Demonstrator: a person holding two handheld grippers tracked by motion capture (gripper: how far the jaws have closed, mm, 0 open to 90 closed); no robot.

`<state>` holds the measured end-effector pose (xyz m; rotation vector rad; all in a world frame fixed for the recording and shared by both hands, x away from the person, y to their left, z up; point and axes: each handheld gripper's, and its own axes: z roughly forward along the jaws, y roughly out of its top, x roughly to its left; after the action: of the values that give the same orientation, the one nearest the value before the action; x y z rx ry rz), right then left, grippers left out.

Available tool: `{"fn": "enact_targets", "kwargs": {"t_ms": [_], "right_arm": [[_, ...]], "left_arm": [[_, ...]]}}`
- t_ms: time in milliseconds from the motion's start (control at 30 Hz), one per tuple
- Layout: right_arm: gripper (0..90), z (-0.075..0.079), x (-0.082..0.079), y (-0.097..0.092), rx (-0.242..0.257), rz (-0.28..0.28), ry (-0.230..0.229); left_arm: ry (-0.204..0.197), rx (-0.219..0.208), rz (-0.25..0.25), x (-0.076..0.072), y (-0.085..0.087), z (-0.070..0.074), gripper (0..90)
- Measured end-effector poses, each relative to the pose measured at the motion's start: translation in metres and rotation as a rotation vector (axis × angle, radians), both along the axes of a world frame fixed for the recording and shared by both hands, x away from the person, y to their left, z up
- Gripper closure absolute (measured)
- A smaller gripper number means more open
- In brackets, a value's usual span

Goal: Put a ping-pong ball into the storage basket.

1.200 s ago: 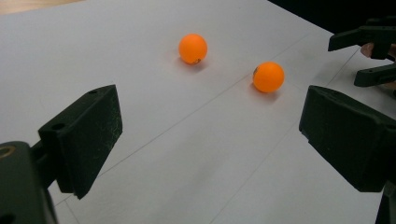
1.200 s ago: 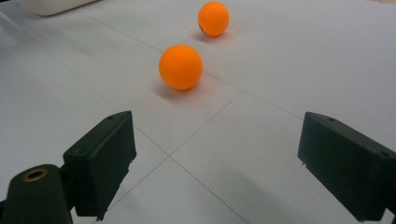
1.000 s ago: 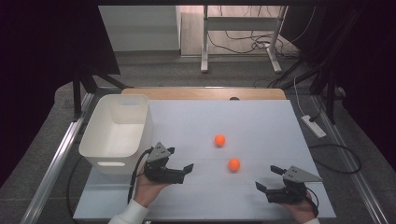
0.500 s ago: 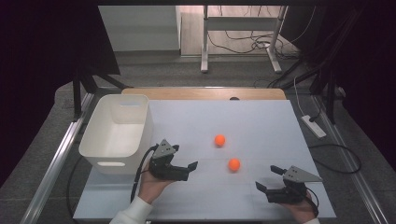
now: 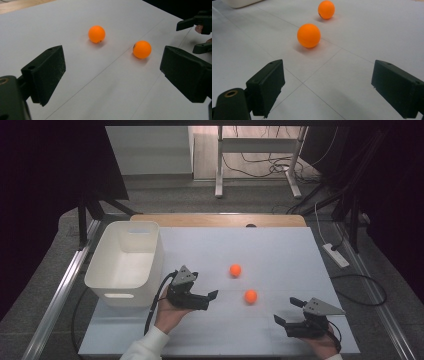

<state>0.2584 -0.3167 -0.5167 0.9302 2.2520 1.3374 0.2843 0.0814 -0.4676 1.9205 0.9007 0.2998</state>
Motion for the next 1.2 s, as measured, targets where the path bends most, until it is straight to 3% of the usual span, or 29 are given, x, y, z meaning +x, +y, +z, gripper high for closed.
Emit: {"fn": "enact_targets", "kwargs": {"t_ms": [367,467,700,1033,1200], "right_arm": [[11.3,0.000,0.000,0.000,-0.002,0.000,0.000],[11.3,0.000,0.000,0.000,-0.002,0.000,0.000],[11.3,0.000,0.000,0.000,-0.002,0.001,0.000],[11.3,0.000,0.000,0.000,0.000,0.000,0.002],[11.4,0.000,0.001,0.000,0.001,-0.001,0.001]], "left_arm": [[0.003,0.019,-0.025,0.008,-0.014,0.004,7.3],[0.008,-0.011,-0.037,0.010,-0.019,0.008,7.4],[0.009,0.009,-0.058,0.015,-0.032,0.010,7.4],[0.020,0.023,-0.064,0.023,-0.041,0.009,7.5],[0.029,0.011,-0.063,0.027,-0.042,0.009,7.6]]}}
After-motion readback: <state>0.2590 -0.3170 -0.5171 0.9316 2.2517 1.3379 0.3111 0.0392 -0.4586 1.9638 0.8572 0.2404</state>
